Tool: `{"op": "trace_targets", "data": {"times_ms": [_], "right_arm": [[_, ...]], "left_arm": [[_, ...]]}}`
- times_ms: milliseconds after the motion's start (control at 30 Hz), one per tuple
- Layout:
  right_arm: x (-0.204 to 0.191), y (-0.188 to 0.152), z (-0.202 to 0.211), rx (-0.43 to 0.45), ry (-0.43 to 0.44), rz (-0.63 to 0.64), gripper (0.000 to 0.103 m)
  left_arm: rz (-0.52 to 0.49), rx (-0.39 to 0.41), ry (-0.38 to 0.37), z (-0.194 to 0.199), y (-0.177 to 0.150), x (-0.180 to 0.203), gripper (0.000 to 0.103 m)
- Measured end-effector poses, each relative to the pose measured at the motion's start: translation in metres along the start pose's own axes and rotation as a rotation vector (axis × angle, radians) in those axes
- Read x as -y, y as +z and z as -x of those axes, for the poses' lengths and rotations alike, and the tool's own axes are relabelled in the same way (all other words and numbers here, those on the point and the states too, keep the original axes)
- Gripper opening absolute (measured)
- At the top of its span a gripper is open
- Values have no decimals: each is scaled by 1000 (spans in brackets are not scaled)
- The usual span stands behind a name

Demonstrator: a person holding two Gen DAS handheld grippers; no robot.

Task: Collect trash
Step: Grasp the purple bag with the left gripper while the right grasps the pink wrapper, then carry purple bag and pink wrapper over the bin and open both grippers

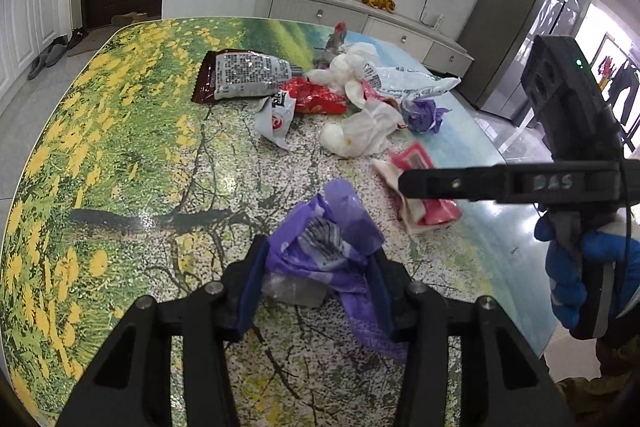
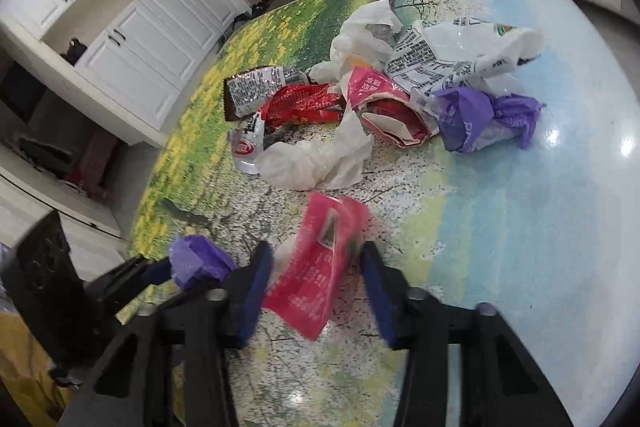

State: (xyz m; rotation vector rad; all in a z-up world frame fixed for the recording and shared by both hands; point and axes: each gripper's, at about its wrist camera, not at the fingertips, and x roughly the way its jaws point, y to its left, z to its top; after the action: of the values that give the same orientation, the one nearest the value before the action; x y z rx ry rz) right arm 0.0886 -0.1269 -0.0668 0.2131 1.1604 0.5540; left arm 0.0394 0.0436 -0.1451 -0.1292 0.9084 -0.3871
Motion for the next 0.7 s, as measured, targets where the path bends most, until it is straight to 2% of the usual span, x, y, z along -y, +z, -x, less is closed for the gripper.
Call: {"op": "trace_targets", "data": {"times_ms": [67, 233, 500, 700], "right_arm": [[0, -1, -2, -5, 11, 6, 25], [-7, -3, -2, 20, -5, 54, 18], [-3, -4, 26, 125, 12, 88, 17], [22, -17, 70, 240, -28, 56, 17]], "left_arm": [[4, 3, -9, 1, 0, -1, 42], [15, 16, -14, 5, -1, -2, 37], [21, 37, 0, 13, 5, 4, 34], [-32, 46, -33, 19, 23, 34, 34]]}}
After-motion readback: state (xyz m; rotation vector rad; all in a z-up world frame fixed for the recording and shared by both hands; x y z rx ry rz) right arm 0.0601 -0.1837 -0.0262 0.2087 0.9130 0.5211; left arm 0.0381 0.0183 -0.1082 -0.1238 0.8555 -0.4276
